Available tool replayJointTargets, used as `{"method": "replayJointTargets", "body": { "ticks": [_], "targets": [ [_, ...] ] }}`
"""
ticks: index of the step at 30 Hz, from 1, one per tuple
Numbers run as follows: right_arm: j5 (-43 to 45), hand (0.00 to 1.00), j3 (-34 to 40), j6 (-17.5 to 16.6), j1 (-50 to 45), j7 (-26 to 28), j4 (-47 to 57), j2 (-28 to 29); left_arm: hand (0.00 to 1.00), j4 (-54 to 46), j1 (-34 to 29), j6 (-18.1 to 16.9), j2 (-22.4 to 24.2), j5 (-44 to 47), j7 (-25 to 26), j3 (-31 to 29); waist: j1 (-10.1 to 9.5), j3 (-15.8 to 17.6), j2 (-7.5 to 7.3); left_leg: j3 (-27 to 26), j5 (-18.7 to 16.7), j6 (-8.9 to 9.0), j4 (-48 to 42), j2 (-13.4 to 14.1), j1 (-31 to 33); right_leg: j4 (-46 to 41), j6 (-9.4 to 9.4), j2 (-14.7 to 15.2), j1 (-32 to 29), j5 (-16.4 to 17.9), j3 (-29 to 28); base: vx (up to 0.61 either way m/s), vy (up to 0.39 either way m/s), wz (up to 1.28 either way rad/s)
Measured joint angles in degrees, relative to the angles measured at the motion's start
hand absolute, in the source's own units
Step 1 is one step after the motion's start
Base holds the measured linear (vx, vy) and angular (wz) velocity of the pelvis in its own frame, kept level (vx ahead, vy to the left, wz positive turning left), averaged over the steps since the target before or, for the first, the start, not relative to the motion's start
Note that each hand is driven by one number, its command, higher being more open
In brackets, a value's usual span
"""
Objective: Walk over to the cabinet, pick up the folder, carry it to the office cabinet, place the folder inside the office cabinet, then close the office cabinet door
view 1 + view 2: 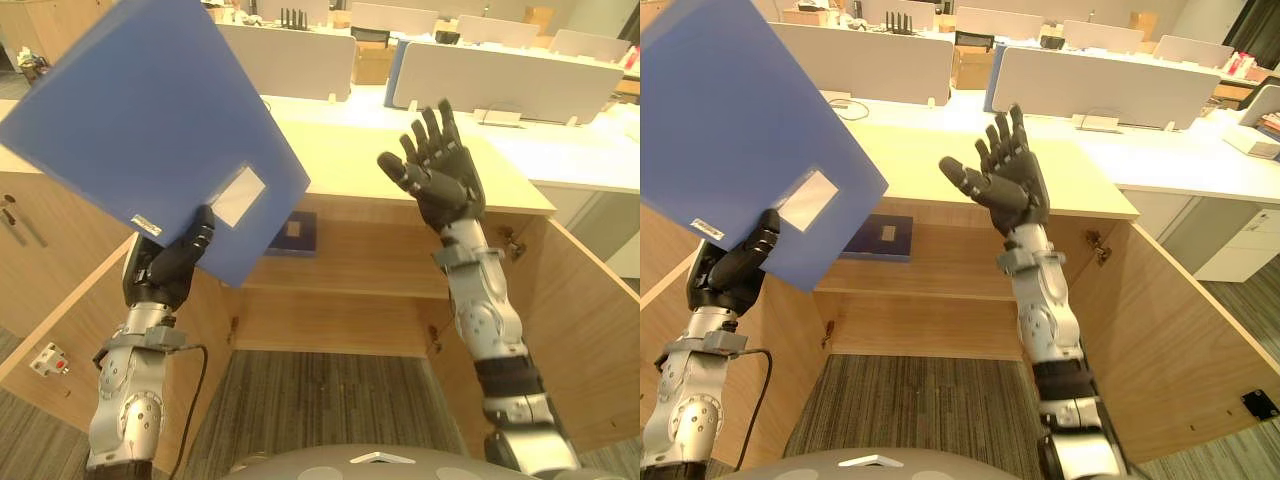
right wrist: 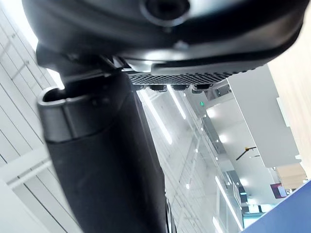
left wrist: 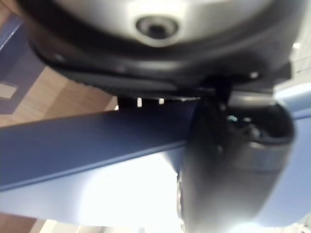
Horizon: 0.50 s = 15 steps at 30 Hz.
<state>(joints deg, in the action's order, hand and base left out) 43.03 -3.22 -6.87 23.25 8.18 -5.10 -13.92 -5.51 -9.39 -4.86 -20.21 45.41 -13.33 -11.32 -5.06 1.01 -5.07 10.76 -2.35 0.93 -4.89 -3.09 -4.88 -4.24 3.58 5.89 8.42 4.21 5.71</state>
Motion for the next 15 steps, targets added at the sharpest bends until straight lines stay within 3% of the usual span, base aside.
{"method": "replayJointTargets", "body": {
  "ticks": [7,15],
  "targets": [
    [0.1,1.0,-5.52,0.24,9.83,0.3,-6.71,-1.82,0.0,9.26,2.91,0.34,-4.87,-0.04,-2.25,3.76,-1.86,0.02,0.05,0.06,-0.37,0.12,-0.87,0.24,0.68,0.42,-0.04,-0.28,0.23,-0.28,-0.23,0.05,-0.001,0.0],
    [0.05,1.0,-12.83,0.33,20.06,1.92,-12.74,-6.42,0.0,12.33,7.01,0.38,-8.81,0.07,-4.94,5.96,-2.96,0.11,0.18,0.87,-1.3,0.31,-2.71,0.28,1.66,0.32,-0.31,-0.58,0.45,-0.11,0.42,0.01,0.001,0.05]
  ]
}}
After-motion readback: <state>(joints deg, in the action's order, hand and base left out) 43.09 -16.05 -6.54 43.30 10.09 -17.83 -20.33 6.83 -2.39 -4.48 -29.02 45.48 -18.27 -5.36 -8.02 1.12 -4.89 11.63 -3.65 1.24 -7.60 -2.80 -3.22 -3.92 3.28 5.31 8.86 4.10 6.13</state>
